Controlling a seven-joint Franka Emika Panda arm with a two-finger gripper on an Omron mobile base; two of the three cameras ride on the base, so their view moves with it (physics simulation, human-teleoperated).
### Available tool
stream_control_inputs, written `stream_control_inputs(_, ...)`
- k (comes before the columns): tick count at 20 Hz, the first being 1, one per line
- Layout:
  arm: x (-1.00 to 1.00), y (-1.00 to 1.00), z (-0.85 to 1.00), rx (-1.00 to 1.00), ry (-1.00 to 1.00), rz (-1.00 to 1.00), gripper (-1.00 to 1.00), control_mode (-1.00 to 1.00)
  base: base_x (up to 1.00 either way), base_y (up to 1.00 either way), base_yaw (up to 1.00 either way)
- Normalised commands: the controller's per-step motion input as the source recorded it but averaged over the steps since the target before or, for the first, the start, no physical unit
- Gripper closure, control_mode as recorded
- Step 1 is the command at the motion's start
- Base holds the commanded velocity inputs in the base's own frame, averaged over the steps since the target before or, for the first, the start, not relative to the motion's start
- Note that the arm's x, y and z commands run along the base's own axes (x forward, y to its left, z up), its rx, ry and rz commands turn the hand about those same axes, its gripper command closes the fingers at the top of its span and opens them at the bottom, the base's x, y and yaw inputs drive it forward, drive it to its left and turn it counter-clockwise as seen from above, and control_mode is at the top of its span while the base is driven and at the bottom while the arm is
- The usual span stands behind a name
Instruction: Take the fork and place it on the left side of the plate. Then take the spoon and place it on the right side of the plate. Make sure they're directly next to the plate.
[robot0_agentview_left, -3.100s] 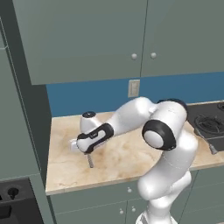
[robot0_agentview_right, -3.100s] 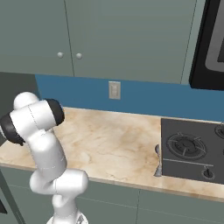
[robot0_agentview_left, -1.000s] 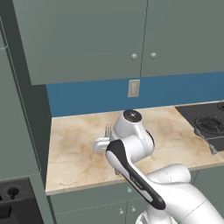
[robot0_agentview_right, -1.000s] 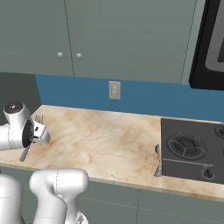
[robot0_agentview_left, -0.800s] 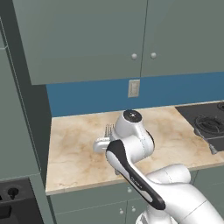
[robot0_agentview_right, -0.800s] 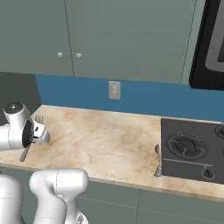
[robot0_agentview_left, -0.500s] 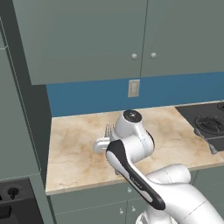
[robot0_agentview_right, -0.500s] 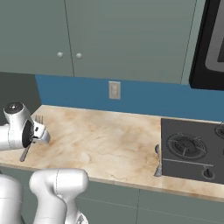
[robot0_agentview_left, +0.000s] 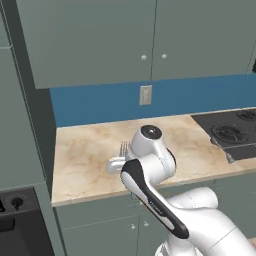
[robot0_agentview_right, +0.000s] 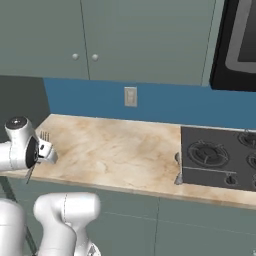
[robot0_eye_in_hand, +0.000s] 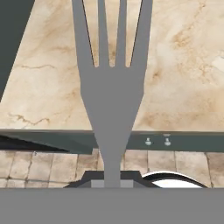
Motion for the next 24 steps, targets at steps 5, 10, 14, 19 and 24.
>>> stream_control_inputs(5, 0.00, 0.00, 0.00, 0.00, 0.00, 0.00, 1.00, 1.00, -1.00, 0.00, -0.28)
stream_control_inputs(10, 0.00, 0.00, 0.00, 0.00, 0.00, 0.00, 1.00, 1.00, -0.46, -0.06, -0.59)
stream_control_inputs(14, 0.00, 0.00, 0.00, 0.00, 0.00, 0.00, 1.00, 1.00, 0.00, 0.00, -0.81)
stream_control_inputs(19, 0.00, 0.00, 0.00, 0.00, 0.00, 0.00, 1.00, 1.00, 0.01, 0.00, -0.85)
stream_control_inputs(24, 0.00, 0.00, 0.00, 0.00, 0.00, 0.00, 1.00, 1.00, 0.03, 0.00, -0.88)
